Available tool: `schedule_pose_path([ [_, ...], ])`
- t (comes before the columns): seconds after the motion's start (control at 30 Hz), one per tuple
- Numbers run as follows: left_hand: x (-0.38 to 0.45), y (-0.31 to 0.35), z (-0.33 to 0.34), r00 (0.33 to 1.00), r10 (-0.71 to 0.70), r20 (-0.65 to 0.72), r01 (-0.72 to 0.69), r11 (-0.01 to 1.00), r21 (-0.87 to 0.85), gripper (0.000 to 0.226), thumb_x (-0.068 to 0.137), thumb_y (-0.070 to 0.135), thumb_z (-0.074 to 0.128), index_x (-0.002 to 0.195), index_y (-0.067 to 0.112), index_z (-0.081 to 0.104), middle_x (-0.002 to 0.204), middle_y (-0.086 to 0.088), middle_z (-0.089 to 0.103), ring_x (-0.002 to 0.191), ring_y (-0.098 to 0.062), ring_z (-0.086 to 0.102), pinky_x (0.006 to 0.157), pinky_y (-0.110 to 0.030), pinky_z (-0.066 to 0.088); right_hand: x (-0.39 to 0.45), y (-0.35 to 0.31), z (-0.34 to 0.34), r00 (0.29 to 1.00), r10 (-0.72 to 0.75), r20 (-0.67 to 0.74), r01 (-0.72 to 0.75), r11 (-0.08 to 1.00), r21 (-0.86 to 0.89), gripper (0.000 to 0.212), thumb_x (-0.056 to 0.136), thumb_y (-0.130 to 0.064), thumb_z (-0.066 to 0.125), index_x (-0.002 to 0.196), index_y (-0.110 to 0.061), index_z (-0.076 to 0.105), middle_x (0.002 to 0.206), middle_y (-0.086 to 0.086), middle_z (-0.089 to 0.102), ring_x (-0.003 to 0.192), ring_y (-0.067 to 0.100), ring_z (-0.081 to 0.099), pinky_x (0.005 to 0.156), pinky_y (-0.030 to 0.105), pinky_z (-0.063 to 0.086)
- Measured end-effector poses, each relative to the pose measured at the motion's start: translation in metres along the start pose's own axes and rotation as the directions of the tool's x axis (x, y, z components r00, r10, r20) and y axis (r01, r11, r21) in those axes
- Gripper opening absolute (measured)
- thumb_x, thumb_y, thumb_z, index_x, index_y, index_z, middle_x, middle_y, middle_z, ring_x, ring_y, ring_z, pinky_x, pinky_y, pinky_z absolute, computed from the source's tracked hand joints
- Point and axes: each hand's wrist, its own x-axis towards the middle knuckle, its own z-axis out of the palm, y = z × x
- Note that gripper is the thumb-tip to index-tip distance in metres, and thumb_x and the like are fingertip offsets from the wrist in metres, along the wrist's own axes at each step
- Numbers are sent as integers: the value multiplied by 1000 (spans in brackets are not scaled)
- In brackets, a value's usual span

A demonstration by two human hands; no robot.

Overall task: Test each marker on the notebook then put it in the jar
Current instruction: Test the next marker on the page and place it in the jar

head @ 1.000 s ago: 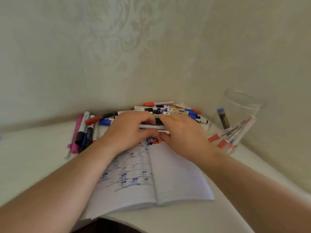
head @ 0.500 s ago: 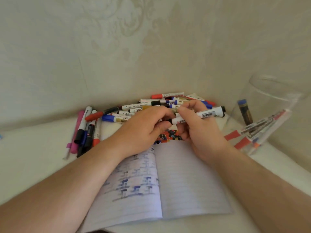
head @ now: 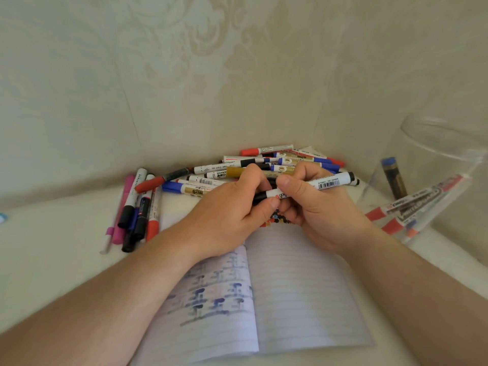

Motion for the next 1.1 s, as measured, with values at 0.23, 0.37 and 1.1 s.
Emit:
schedule_pose_path([
  [0.23,1,-6,0,999,42,1,-42,996,84,14,105,46,42,104,32,41,92,13,55,83,-8,53,70,-36,46,4,10,6,993,-93,-70,88,994,-67,33,89,-23,73,72,-15,46,56,7,50,49,15,46,44,24,34],
  [0.37,1,3,1,998,48,32,-48,999,2,14,106,39,43,113,28,46,72,13,53,70,-9,55,60,-33,44,4,5,5,996,-78,-35,78,997,-2,29,81,-25,74,65,-18,50,53,10,47,43,15,42,43,23,30],
  [1.1,2,-17,-16,962,-198,186,177,976,125,28,97,28,68,117,49,66,83,24,61,79,9,57,66,-12,35,-14,-8,-20,998,-31,-48,3,868,-496,25,86,1,74,72,-10,56,54,0,54,46,11,43,45,24,34],
])
